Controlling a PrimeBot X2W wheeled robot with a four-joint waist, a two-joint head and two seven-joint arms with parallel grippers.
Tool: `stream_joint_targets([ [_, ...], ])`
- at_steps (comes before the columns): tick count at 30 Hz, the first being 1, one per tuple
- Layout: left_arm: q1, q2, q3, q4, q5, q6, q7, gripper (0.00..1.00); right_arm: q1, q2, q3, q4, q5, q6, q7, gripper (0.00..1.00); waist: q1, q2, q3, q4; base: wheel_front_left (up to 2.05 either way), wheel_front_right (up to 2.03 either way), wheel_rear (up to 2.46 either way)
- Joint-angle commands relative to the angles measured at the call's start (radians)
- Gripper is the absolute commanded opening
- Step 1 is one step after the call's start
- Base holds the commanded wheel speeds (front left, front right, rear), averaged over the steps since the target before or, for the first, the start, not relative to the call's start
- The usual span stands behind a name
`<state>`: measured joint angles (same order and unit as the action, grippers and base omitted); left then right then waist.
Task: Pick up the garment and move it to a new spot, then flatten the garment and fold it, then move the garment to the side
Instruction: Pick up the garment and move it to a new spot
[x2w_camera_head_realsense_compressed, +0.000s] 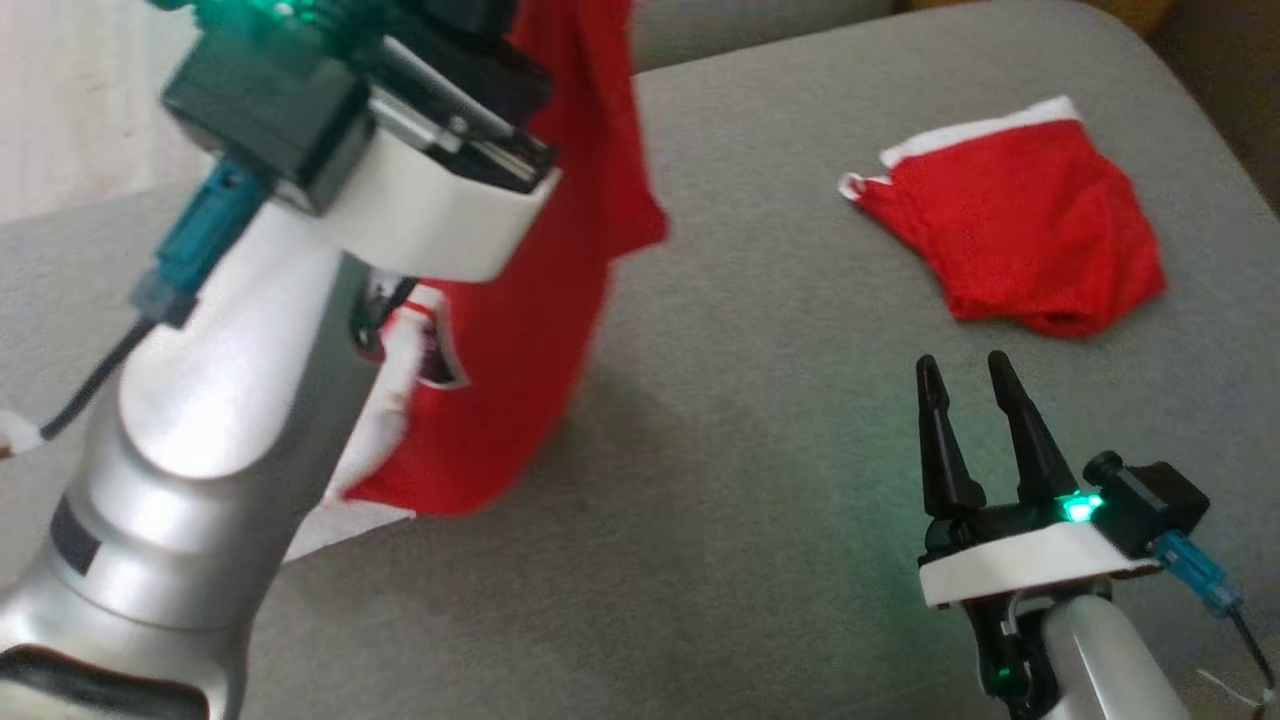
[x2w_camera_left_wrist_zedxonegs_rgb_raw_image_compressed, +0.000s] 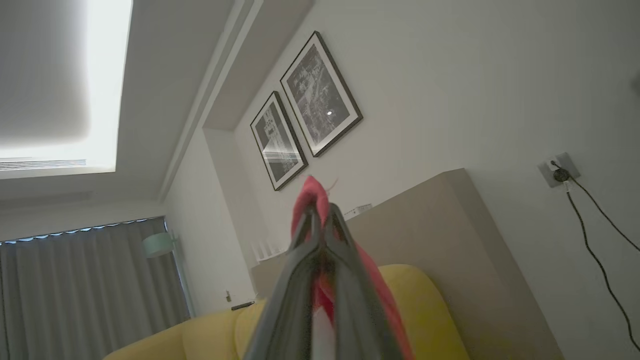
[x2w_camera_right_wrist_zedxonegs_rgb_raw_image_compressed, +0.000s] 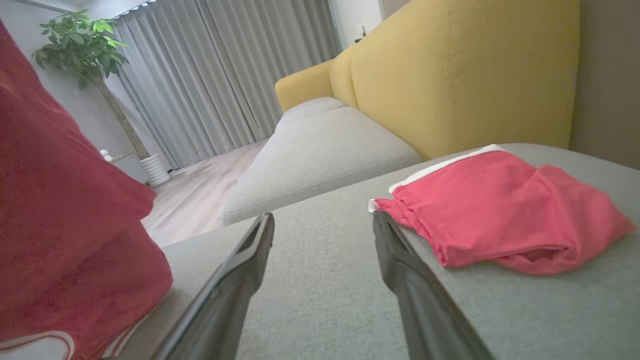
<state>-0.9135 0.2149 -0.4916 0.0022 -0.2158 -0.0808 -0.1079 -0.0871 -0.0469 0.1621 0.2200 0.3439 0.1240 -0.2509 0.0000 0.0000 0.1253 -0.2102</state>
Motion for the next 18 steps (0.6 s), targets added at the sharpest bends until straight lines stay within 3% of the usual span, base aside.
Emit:
stream_joint_targets([
  [1,-0.07,0.021,0.023,-0.025,0.01,-0.003,0.004,0.0,-0.025,-0.003,0.027,-0.04,0.009,0.007,-0.011,1.0,0.0,0.0,0.025,-0.046,0.0,0.0,0.0],
  [7,-0.128,0.02,-0.039,0.076,0.027,-0.024,0.01,0.0,-0.05,-0.003,0.048,-0.057,0.034,0.007,-0.011,1.0,0.0,0.0,0.094,-0.111,0.0,0.0,0.0],
  [14,-0.263,0.105,-0.106,0.385,0.092,-0.043,-0.005,0.0,-0.086,-0.003,0.097,-0.073,0.079,0.007,-0.011,1.0,0.0,0.0,0.184,-0.199,0.0,0.0,0.0],
  [18,-0.354,0.116,-0.138,0.56,0.126,-0.046,-0.023,0.0,-0.095,-0.003,0.125,-0.081,0.107,0.007,-0.011,1.0,0.0,0.0,0.23,-0.244,0.0,0.0,0.0],
])
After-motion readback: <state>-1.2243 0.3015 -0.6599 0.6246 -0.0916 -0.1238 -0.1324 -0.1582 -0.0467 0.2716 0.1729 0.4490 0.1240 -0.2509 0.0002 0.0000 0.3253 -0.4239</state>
